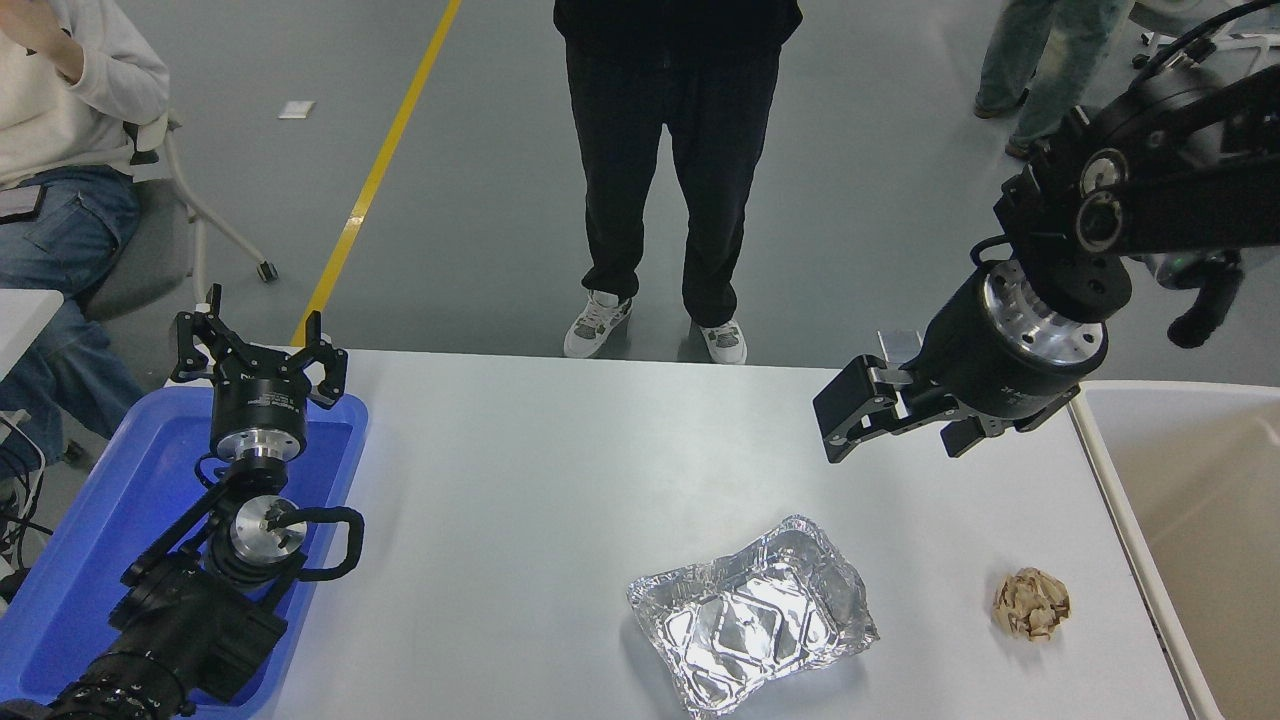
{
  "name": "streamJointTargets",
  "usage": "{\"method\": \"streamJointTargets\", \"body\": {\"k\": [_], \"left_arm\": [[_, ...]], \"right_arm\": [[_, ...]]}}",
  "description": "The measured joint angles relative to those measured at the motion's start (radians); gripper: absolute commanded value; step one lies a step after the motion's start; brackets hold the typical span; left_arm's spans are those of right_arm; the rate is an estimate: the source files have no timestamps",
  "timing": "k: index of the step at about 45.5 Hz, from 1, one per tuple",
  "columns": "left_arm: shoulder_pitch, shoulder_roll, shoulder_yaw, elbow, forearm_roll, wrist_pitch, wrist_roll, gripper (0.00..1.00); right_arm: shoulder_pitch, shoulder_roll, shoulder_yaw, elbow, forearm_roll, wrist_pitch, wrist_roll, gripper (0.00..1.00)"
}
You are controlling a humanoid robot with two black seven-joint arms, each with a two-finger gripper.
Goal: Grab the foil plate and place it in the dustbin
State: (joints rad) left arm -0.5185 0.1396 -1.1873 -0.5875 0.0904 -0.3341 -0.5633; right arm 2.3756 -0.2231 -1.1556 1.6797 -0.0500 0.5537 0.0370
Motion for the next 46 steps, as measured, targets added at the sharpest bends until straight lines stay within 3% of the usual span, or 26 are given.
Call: {"method": "streamJointTargets", "body": {"k": [27, 46], "left_arm": [[0.0, 0.0, 0.0, 0.0, 0.0, 0.0, 0.001, 0.99], [0.0, 0.0, 0.0, 0.0, 0.0, 0.0, 0.0, 0.99]], "right_arm": [[-0.283, 0.007, 0.075, -0.07, -0.047, -0.253, 0.0, 1.0], [-0.558, 0.007, 0.104, -0.157, -0.164, -0.422, 0.011, 1.0]]}}
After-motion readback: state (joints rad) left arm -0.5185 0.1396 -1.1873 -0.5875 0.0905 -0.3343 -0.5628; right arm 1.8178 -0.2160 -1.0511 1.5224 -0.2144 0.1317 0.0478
